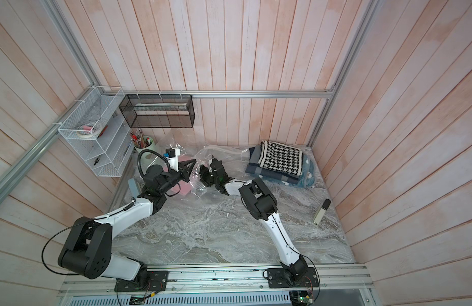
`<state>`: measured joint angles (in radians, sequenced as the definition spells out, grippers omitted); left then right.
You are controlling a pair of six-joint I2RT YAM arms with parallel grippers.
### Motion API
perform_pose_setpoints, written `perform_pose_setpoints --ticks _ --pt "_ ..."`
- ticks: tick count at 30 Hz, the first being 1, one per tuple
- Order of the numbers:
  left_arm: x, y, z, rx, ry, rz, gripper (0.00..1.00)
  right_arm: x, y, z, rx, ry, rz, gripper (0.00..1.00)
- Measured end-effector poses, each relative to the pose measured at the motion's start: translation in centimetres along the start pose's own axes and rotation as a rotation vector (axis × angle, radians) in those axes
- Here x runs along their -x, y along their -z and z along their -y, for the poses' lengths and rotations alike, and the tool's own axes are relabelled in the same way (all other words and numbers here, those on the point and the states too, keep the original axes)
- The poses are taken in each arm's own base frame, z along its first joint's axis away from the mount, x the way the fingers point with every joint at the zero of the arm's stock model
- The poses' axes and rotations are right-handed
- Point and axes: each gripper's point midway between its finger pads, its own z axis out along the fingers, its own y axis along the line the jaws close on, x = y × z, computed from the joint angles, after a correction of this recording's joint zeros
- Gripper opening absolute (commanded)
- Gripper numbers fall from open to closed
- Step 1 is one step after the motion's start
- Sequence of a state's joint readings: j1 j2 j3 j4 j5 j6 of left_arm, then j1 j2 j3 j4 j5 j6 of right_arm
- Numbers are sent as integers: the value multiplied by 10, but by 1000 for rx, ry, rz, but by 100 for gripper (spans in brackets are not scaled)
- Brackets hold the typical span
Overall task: Take the blanket out of the vacuum bag
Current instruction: Take out the blanket from the vacuum bag.
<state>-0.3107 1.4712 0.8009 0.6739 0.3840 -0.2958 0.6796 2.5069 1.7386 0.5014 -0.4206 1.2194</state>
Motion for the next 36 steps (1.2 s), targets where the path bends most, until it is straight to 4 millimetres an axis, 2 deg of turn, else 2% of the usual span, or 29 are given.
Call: perform_pose_setpoints --ticks 2,5,7,8,9,10,12,16,22,27,32,34,36 --pt "2 1 1 -1 -2 4 0 0 -6 -1 7 -3 -6 85" --pt "5 2 2 1 -5 13 0 -3 -10 1 11 -14 -19 71" --pt "7 3 2 4 -8 18 0 -6 -14 5 14 -20 -34 51" --pt "7 4 1 8 -7 18 0 -7 -16 8 12 -25 -40 45" --pt "7 4 0 14 -8 19 0 -9 -17 11 10 -30 -48 35" --pt "6 4 0 18 -9 17 0 -11 -17 13 6 -34 -55 20" --pt "4 5 -2 24 -11 13 0 -12 -17 14 5 -34 -63 2" --pt "3 5 -4 34 -12 11 0 -15 -13 16 5 -19 -64 0" --pt "-1 7 -12 51 -11 2 0 -22 13 13 -27 17 -65 0" --pt "-5 7 -17 67 -15 -3 0 -20 35 -11 -22 84 -47 0" --pt "-20 7 -26 94 -3 -28 0 -14 52 -42 1 147 -21 0" --pt "-25 8 -28 105 2 -38 0 -16 58 -45 7 151 -18 0" --pt "-29 9 -30 112 5 -44 0 -19 62 -40 1 146 -21 0"
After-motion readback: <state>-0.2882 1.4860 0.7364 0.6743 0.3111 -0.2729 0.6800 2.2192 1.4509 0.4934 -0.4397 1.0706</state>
